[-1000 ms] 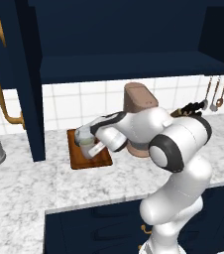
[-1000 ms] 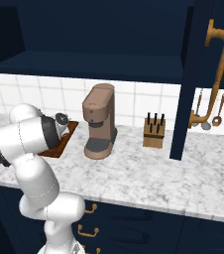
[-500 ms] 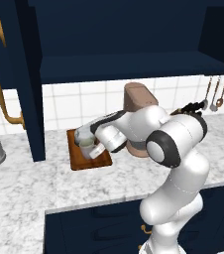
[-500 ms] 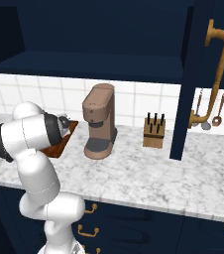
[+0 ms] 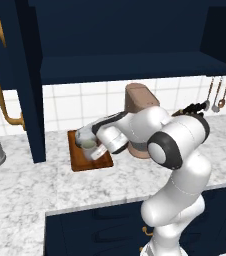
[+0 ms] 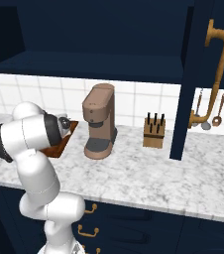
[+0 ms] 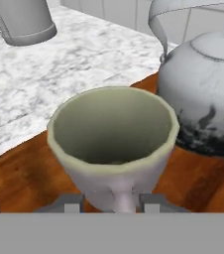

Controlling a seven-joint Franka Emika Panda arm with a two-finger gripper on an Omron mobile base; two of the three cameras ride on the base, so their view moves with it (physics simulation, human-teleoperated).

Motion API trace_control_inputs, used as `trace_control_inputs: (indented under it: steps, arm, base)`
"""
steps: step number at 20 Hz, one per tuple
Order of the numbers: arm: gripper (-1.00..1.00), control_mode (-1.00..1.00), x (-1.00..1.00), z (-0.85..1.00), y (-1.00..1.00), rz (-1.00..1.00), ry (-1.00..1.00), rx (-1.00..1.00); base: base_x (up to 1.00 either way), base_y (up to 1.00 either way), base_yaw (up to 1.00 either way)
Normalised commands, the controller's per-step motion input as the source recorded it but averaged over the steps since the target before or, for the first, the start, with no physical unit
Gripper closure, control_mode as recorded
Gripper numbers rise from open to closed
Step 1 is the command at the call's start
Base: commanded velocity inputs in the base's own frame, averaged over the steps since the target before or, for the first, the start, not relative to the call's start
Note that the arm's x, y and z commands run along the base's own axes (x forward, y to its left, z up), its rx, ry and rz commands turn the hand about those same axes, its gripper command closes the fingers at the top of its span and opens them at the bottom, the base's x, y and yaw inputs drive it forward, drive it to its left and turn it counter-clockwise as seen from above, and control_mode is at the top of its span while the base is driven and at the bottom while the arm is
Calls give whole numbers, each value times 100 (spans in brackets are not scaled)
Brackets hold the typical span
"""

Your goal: Pick the kettle from the counter and place it on the tray. Then pick the mug from the cabinet and place it on the tray. Then close the cabinet doors.

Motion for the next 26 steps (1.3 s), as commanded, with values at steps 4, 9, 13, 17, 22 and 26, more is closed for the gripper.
trace_control_inputs:
  steps: [4,9,13,17,22,26]
  arm:
    - [-100,-100,-1,0,-13,0,0,0]
    - [-100,-100,-2,10,-9,0,-2,0]
    - [-100,-100,-6,30,-10,-3,0,0]
    - [-100,-100,-20,50,-5,-11,0,0]
    - [-100,-100,-40,67,-5,-11,0,0]
    - [-100,-100,-53,76,-7,-3,0,0]
  base:
    - [0,0,0]
    - [0,0,0]
    - [0,0,0]
    - [0,0,0]
    - [0,0,0]
    - [0,0,0]
